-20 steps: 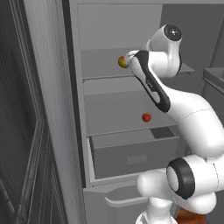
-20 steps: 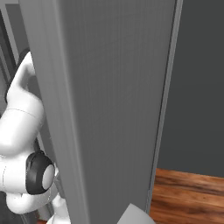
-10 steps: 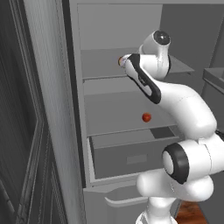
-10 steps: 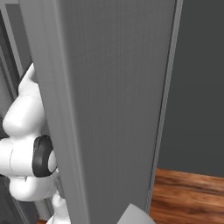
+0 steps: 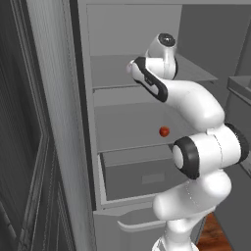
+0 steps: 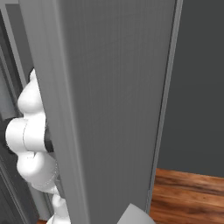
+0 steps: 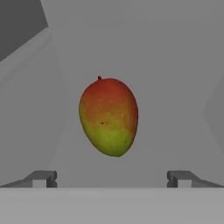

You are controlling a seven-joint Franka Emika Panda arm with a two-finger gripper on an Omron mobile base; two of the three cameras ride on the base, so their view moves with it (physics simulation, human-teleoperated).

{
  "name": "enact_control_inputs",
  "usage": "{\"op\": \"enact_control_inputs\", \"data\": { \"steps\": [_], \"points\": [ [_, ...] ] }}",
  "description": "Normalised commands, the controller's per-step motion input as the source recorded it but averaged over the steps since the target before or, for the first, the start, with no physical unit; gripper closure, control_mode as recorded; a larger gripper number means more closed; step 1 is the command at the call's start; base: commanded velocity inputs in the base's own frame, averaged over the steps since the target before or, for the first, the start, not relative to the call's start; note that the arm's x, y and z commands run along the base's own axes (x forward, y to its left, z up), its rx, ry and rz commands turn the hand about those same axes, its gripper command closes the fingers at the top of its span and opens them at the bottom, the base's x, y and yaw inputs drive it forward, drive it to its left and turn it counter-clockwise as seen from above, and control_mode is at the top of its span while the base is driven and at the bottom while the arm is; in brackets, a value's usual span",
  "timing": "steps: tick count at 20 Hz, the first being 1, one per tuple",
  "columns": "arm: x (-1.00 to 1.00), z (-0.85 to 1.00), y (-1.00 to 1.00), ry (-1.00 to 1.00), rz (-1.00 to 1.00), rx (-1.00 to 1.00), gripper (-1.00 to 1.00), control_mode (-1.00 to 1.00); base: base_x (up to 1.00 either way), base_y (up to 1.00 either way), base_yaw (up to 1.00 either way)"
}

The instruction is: Pick the mango and apple from the fridge and place them inside the tupperware on the counter.

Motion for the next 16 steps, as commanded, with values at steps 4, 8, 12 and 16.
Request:
{"op": "enact_control_inputs", "data": {
  "steps": [4, 8, 12, 16],
  "points": [
    [0.53, 0.0, 0.16, 0.06, 0.0, 0.0, -1.0, -1.0, 0.0, 0.0, 0.0],
    [0.42, -0.09, 0.11, 0.02, 0.0, 0.0, -1.0, -1.0, 0.0, 0.0, 0.0],
    [0.29, -0.17, 0.0, 0.0, 0.0, 0.0, -1.0, -1.0, 0.0, 0.0, 0.0],
    [0.13, -0.34, 0.0, 0.0, 0.0, -0.01, 1.0, -1.0, 0.0, 0.0, 0.0]
  ]
}}
